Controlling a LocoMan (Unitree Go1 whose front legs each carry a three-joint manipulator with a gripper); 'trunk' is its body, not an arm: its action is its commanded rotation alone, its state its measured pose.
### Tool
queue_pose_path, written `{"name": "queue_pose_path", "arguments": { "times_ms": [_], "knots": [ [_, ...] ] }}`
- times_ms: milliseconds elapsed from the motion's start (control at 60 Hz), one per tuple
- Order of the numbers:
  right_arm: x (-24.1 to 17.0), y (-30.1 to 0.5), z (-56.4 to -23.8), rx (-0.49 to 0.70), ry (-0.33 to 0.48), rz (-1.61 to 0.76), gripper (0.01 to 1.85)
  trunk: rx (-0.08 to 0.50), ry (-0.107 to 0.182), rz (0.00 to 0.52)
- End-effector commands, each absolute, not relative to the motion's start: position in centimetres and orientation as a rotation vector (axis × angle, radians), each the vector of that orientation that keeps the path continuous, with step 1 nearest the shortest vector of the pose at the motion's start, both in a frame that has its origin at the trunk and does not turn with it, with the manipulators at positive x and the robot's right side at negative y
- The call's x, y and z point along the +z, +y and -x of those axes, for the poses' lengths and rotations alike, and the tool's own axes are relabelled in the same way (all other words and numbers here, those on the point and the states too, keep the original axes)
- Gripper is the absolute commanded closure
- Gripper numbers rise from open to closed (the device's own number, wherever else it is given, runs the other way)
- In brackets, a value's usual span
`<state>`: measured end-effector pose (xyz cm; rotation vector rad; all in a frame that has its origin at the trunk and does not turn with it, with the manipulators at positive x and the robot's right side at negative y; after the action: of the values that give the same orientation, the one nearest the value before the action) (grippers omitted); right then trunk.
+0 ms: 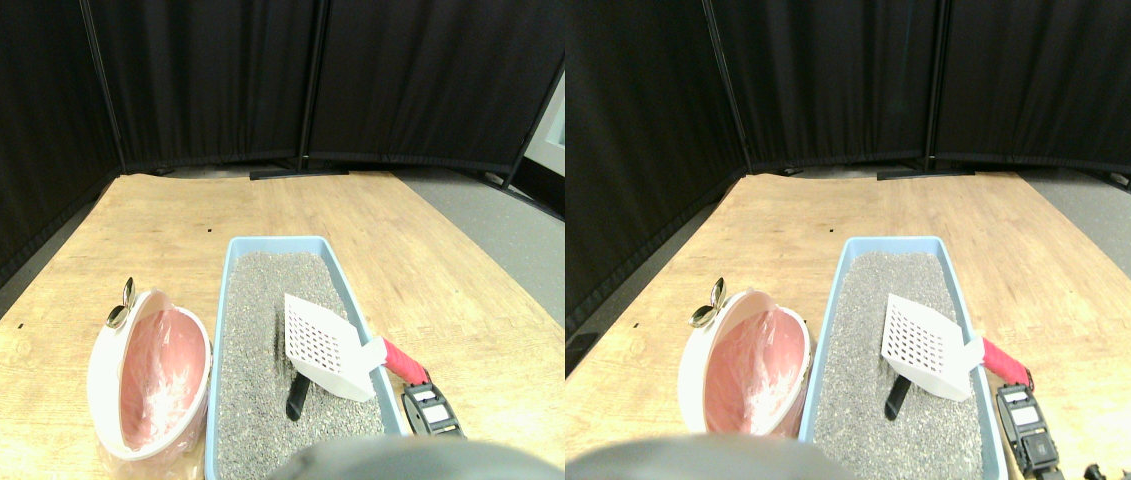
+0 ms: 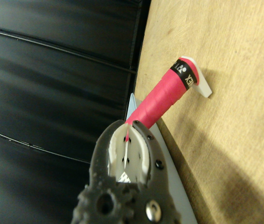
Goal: Scoop (unimanual)
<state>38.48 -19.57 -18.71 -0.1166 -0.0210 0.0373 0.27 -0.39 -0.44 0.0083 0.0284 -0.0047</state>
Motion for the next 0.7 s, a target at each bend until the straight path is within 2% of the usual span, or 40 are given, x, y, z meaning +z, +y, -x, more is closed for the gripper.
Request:
{"name": "queue_pose_path", "arguments": {
  "times_ms": [17,467,567,700],
  "knots": [
    [-17.88,-19.52,-38.52,0.032,-0.062,0.127,1.37,0.002,0.027,-0.003],
    [-17.69,-19.57,-38.54,0.044,-0.081,0.147,1.39,-0.002,0.029,0.001],
    [-17.88,-19.78,-38.73,0.061,-0.117,0.094,1.39,-0.004,0.029,0.0],
    [-18.23,-20.17,-39.21,0.044,-0.114,0.014,1.13,-0.008,0.033,0.001]
  ]
}}
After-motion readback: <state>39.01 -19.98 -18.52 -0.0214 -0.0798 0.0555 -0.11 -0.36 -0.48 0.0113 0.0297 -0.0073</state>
